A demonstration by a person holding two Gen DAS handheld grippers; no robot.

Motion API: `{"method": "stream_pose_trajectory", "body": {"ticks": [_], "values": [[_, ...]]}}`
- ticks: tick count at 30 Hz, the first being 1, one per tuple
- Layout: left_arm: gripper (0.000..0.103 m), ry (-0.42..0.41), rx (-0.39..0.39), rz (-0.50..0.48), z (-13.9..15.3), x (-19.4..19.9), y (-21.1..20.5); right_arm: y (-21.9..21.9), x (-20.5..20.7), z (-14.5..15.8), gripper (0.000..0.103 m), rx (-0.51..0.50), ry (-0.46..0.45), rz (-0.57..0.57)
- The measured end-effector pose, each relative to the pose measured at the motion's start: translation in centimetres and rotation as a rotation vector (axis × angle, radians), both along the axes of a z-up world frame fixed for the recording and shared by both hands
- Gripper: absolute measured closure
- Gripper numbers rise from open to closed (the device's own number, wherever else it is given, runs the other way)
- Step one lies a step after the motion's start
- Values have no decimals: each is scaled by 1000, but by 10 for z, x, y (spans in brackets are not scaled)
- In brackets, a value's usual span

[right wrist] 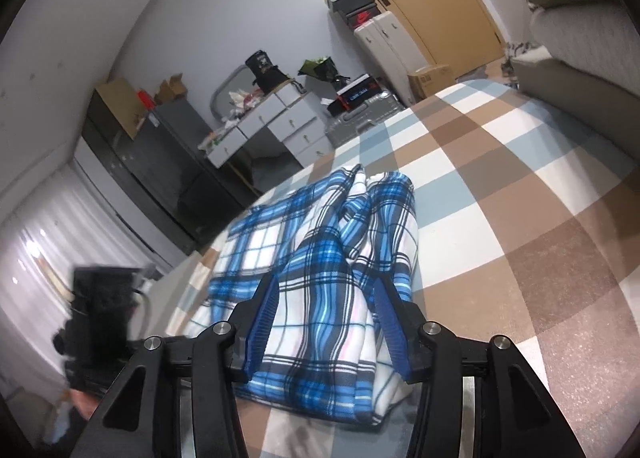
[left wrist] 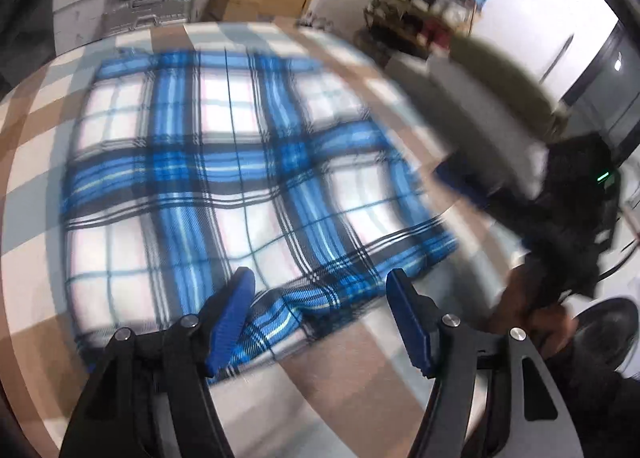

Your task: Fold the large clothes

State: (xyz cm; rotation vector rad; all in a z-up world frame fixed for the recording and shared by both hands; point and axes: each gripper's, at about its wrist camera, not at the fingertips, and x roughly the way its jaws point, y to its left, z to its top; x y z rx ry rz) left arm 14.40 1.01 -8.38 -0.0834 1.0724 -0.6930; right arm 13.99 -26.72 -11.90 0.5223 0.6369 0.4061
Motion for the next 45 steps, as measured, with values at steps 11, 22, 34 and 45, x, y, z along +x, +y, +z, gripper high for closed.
{"method": "stream_pose_trajectory", "body": {"ticks": [11,22,34,45], "values": [[39,7,-5,131,-29,4,32,87,46,-20,80,-324,291,189],[38,-48,40,62,45,68,19,76,27,-58,80,-262,193,207],[38,25,132,16,1,103,1,67,77,-20,74,-230,82,197],[34,56,50,127,-13,103,17,131,247,-68,84,-401,438,271]]}}
